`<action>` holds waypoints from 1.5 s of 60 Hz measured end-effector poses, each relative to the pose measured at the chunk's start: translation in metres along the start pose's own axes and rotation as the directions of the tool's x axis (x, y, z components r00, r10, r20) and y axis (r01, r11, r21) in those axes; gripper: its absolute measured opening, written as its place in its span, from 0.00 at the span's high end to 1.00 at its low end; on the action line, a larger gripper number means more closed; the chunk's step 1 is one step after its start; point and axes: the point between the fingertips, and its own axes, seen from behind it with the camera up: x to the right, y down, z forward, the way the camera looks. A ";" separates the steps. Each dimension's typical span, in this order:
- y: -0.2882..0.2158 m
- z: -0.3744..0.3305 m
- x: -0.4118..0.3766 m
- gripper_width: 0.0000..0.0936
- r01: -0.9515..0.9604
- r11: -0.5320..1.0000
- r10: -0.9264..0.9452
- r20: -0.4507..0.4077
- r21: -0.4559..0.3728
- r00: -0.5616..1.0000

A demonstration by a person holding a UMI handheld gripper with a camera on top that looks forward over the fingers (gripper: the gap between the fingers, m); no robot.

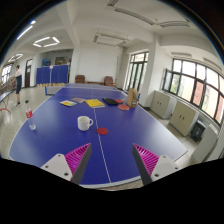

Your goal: Pour water

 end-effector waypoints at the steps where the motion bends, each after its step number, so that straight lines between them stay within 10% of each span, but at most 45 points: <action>1: -0.007 -0.006 0.004 0.09 -0.001 1.000 0.001 -0.001 -0.007 1.000; 36: 0.134 0.021 -0.216 0.09 0.054 0.983 -0.040 0.087 -0.173 0.995; 51: 0.058 0.094 -0.464 0.09 0.028 0.999 -0.013 0.304 -0.046 0.953; 70: -0.056 0.224 -0.636 0.09 -0.023 0.993 -0.020 0.355 0.116 0.935; 80: -0.062 0.276 -0.652 0.46 -0.027 0.990 -0.019 0.323 0.137 0.946; 90: -0.072 0.278 -0.653 0.60 -0.029 0.983 -0.034 0.337 0.181 0.941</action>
